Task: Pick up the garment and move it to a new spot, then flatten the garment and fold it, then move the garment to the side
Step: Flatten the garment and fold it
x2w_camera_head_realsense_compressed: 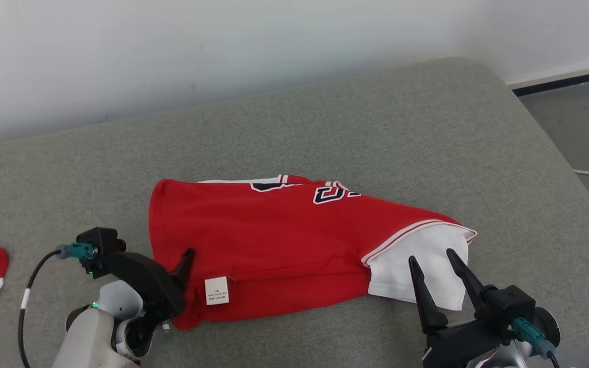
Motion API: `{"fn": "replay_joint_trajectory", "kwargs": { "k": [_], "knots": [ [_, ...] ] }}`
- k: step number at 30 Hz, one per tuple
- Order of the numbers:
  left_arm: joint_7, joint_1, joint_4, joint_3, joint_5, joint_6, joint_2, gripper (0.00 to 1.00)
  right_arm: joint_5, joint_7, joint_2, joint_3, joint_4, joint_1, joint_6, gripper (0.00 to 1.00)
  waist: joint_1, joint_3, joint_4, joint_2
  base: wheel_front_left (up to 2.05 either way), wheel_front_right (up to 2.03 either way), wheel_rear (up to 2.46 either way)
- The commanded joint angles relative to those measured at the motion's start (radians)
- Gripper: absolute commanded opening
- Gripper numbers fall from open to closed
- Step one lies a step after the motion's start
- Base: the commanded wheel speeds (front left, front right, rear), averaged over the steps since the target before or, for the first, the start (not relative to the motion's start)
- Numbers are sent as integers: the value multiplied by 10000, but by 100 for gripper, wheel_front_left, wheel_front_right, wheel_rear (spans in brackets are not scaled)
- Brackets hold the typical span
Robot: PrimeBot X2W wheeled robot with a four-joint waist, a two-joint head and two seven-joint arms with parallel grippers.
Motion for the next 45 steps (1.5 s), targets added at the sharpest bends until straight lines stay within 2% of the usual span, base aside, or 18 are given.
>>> {"fn": "replay_joint_trajectory", "kwargs": {
  "k": [1, 7, 8, 9, 14, 24, 33, 34, 35, 36, 45],
  "knots": [
    [45, -181, 54, -8, -139, 0, 44, 100, 33, -64, -1, 8, -11, -118, -22, 100, -1, 296, -254, -1, 0, 0, 0],
    [430, -568, 403, -206, -255, -164, 34, 100, 107, -186, 1, -64, 37, -262, -23, 100, -1, 592, -358, -1, 0, 0, 0],
    [367, -605, 446, -220, -227, -141, 26, 77, 118, -202, 1, -65, 43, -271, -23, 100, -1, 622, -374, -1, 0, 0, 0],
    [227, -658, 465, -229, -127, -68, 69, 0, 108, -203, -1, -53, 46, -274, -23, 100, -1, 658, -395, -1, 0, 0, 0],
    [-977, -1082, 424, -240, 262, 66, 279, 0, 158, -261, -1, -20, 37, -360, -23, 100, -1, 829, -497, -1, 0, 0, 0],
    [-3519, -2464, 669, -616, 1270, -177, 882, 0, 74, -287, 1, 27, 21, -503, -23, 100, -1, 1120, -689, -1, 0, 0, 0],
    [-4652, -3461, 1346, -1139, 2038, -173, 1447, 0, 113, -254, 1, 172, 79, -599, -23, 100, -1, 1292, -694, -1, 0, 0, 0],
    [-4593, -3455, 1504, -1171, 2035, -177, 1427, 33, 139, -257, -1, 193, 96, -614, -23, 100, -1, 1307, -663, -1, 0, 0, 0],
    [-4455, -3417, 1677, -1215, 1995, -197, 1385, 74, 168, -259, -1, 190, 116, -618, -23, 100, -1, 1308, -619, -1, 0, 0, 0],
    [-4368, -3378, 1835, -1244, 1972, -215, 1381, 100, 196, -251, -1, 206, 137, -618, -23, 100, -1, 1302, -574, -1, 0, 0, 0],
    [-4401, -3022, 2592, -1236, 1775, -197, 1474, 100, 288, -228, 0, 138, 292, -452, -23, 100, -1, 886, -21, -1, 0, 0, 0]
  ]
}}
